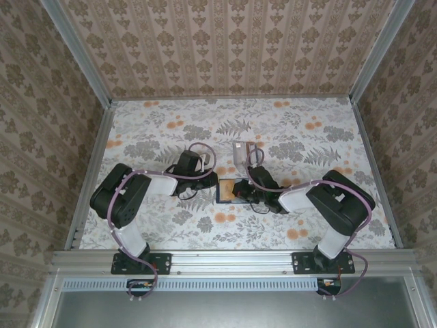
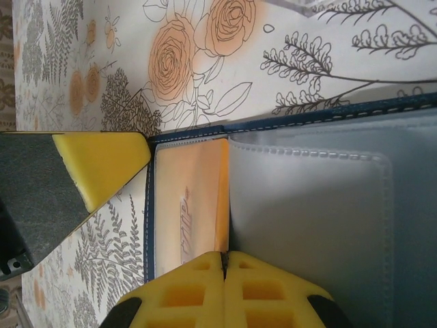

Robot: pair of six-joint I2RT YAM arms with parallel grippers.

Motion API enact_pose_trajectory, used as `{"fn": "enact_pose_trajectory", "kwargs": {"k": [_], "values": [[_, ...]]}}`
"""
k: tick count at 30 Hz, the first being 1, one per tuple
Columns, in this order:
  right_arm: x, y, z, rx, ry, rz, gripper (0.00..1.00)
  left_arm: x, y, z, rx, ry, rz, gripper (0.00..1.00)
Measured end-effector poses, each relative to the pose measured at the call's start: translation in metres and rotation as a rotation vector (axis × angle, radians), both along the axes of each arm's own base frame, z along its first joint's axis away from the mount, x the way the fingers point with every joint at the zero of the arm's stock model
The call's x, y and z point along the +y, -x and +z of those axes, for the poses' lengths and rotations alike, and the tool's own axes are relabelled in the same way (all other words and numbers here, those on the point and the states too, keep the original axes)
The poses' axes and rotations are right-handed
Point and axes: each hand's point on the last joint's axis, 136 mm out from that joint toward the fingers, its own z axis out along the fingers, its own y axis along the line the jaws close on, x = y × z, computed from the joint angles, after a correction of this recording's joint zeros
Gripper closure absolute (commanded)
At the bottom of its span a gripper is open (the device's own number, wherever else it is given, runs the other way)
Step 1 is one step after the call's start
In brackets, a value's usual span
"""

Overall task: Put the credit cards into the card holder
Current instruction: Insert the credit card into the card slot.

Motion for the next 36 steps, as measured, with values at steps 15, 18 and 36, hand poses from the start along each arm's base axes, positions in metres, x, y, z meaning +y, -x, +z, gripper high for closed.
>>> {"fn": "enact_pose_trajectory", "kwargs": {"k": [15,18,36], "values": [[-0.014,0.016,0.017,-0.027,0.171,0.086,0.64,0.011,0.005,0.0,0.018,-0.05,0.019,1.0],[-0.023,0.019,0.029,-0.062,0.193,0.086,0.6,0.015,0.005,0.0,0.02,-0.062,0.024,1.0],[-0.052,0.028,0.012,0.022,0.354,0.141,0.49,0.02,0.003,0.0,0.012,-0.078,0.038,1.0]]}}
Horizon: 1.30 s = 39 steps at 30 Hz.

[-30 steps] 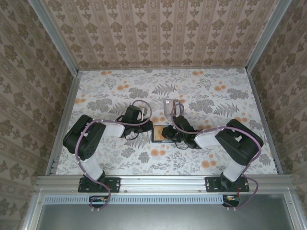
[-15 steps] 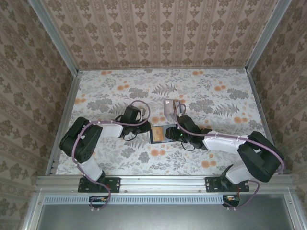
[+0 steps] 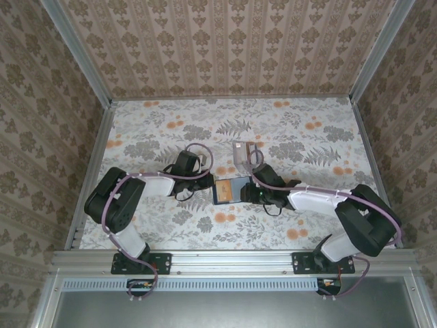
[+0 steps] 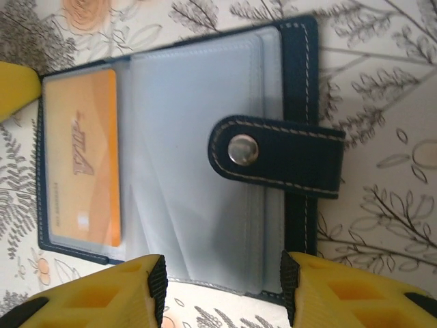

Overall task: Put the credit cards into the card holder
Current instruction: Flip over the card slot in the card holder.

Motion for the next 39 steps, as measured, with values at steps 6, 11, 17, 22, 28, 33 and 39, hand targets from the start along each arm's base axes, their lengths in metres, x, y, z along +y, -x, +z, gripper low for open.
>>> {"fn": "enact_pose_trajectory", "kwargs": {"k": [6,11,17,22,28,33,39], "values": [[0.008,0.001,-0.008,0.038,-0.008,0.034,0.53,0.002,-0.001,0.0,-0.01,-0.012,0.003,1.0],[0.012,0.001,-0.009,0.044,-0.012,0.053,0.63,0.002,-0.001,0.0,-0.013,-0.014,-0.002,1.0],[0.015,0.002,-0.009,0.055,-0.009,0.078,0.73,0.002,-0.001,0.0,-0.014,-0.015,-0.004,1.0],[0.019,-0.001,-0.001,0.046,-0.002,0.098,0.71,0.002,-0.001,-0.001,-0.014,-0.018,-0.006,1.0],[0.02,-0.002,0.001,0.041,0.009,0.114,0.71,0.002,-0.001,0.0,-0.015,-0.021,-0.01,1.0],[0.024,-0.004,0.005,0.028,-0.012,0.122,0.69,0.003,0.0,-0.001,-0.012,-0.024,-0.009,1.0],[0.043,-0.008,0.017,-0.024,-0.1,0.161,0.68,0.004,-0.002,0.0,-0.016,-0.028,-0.005,1.0]]}}
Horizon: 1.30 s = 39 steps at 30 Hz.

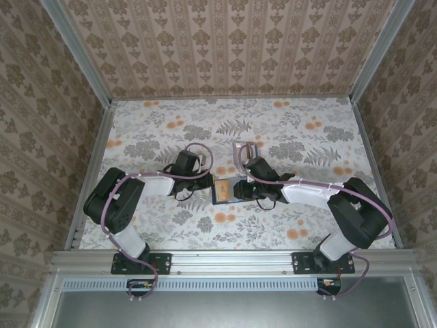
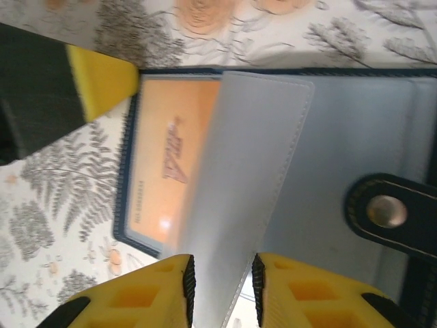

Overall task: Put the credit cards into the card holder
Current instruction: Flip over the card slot in the card holder.

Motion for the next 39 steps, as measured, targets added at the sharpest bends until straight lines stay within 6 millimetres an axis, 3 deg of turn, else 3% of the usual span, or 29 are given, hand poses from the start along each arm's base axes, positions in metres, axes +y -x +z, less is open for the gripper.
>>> {"fn": "enact_pose_trajectory", "kwargs": {"k": [6,12,18,27,39], "values": [[0.025,-0.003,0.018,-0.059,-0.102,0.058,0.69,0.026,0.0,0.001,-0.024,-0.013,0.075,0.97],[0.038,-0.001,0.017,-0.066,-0.137,0.091,0.73,0.058,-0.002,0.006,-0.056,-0.039,0.171,0.96],[0.038,-0.003,0.018,-0.068,-0.134,0.075,0.89,0.061,-0.005,0.011,-0.077,-0.038,0.184,0.96],[0.029,-0.015,0.016,-0.092,-0.06,0.027,1.0,0.069,-0.01,0.011,-0.073,-0.035,0.212,0.95],[0.017,-0.021,0.017,-0.153,0.101,0.034,1.0,0.068,-0.009,0.005,-0.047,-0.033,0.213,0.95]]}}
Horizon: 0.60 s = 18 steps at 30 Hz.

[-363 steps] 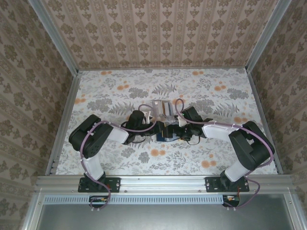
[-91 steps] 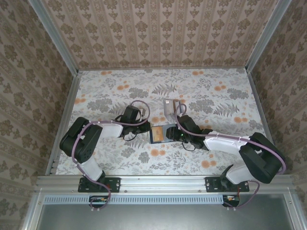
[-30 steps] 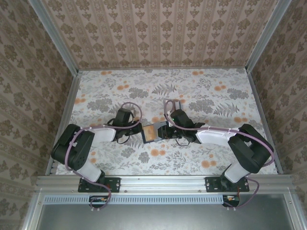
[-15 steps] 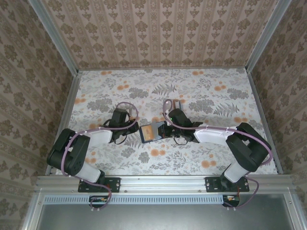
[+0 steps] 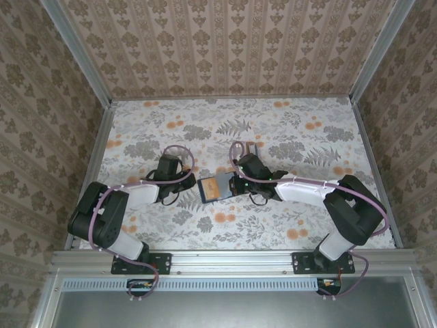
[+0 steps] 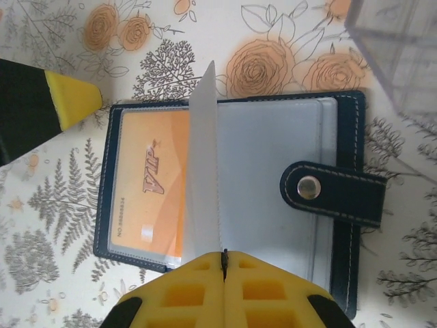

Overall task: Put the credit cards into the card holder
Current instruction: Flip over the card slot in the card holder.

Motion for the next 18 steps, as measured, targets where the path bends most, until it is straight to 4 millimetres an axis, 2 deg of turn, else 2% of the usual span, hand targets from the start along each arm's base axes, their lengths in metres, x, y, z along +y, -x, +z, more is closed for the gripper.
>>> {"fn": "enact_pose_trajectory", "kwargs": {"k": [9,13,18], "values": [[0.001,0.007,0.017,-0.163,0.275,-0.009,1.0,-0.004,0.001,-0.003,0.013,0.018,-0.011,0.95],[0.012,0.011,0.016,-0.212,0.387,0.002,1.0,-0.004,0.001,-0.003,0.012,0.02,-0.009,0.95],[0.036,0.029,0.002,-0.216,0.423,0.126,0.84,-0.005,0.001,-0.004,0.018,0.024,-0.007,0.95]]}}
